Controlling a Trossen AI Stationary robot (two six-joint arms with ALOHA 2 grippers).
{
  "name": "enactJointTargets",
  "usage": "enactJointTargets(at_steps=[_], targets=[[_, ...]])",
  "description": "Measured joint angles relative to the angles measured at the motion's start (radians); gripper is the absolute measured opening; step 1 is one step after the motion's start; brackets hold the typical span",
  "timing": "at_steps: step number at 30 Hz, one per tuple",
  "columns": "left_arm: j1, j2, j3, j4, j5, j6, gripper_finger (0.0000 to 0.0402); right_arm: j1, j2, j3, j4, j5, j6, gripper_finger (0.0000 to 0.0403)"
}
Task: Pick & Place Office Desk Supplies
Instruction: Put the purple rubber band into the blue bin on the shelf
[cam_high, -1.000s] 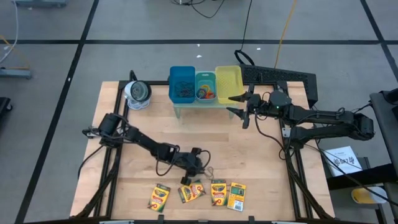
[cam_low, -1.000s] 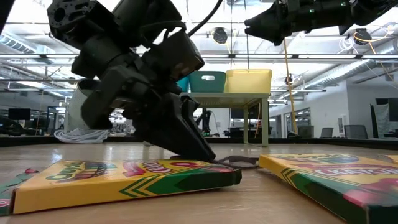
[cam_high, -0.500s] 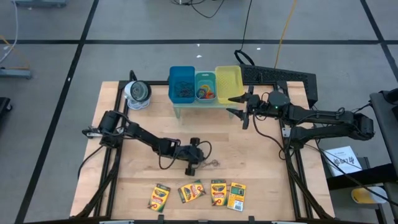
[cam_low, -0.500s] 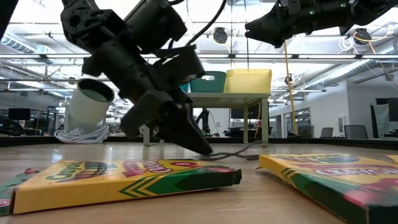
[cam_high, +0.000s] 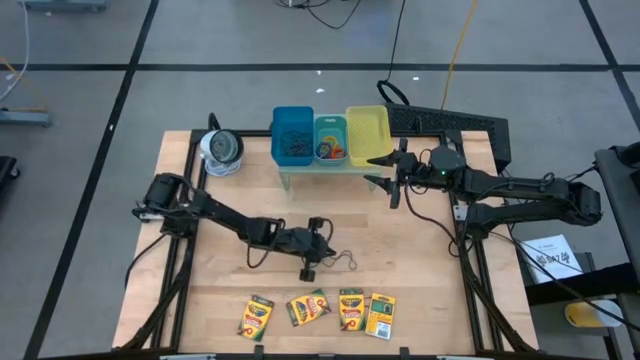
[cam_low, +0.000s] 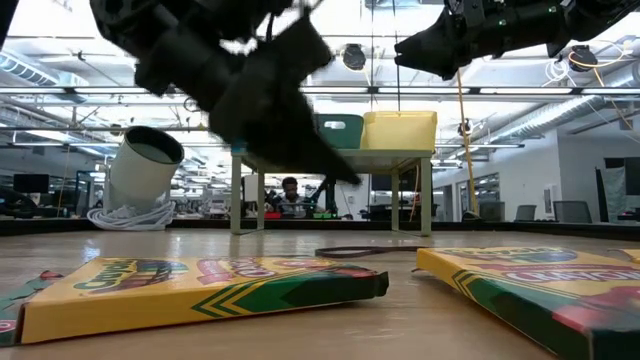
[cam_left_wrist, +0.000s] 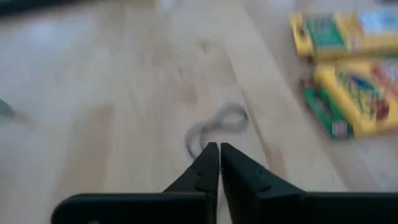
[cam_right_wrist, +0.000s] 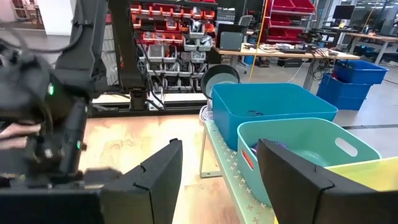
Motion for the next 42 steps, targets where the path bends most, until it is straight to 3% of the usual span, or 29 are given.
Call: enactJointTargets(at_steps=[7, 11, 18, 23, 30, 37, 42], targets=[[-0.019, 0.092, 0.002, 0.139, -0.008, -0.091, 0.0133, 0.0, 0.0, 0.0, -0.005, 0.0, -0.001, 0.0196], [-0.016, 0.136, 0.002, 0.134, -0.017, -0.091, 0.0185, 0.0, 0.0, 0.0, -0.004, 0.0, -0.001, 0.0196], [-0.009, 0.204, 0.007, 0.159, -0.041, -0.098, 0.0212, 0.0, 0.0, 0.0, -0.004, 0.0, 0.001, 0.0196], [0.003, 0.208, 0.012, 0.118, 0.007, -0.098, 0.0162, 0.0, 0.0, 0.0, -0.004, 0.0, 0.001, 0.0196], [0.029, 0.207, 0.016, 0.049, 0.099, -0.127, 0.0014, 0.0, 0.0, 0.0, -0.004, 0.0, 0.001, 0.0196], [0.028, 0.178, 0.01, 0.073, 0.07, -0.07, 0.0005, 0.0, 0.0, 0.0, -0.005, 0.0, 0.002, 0.0196], [0.037, 0.073, 0.005, 0.018, -0.026, -0.001, 0.0003, 0.0, 0.0, 0.0, -0.009, 0.0, 0.001, 0.0196]])
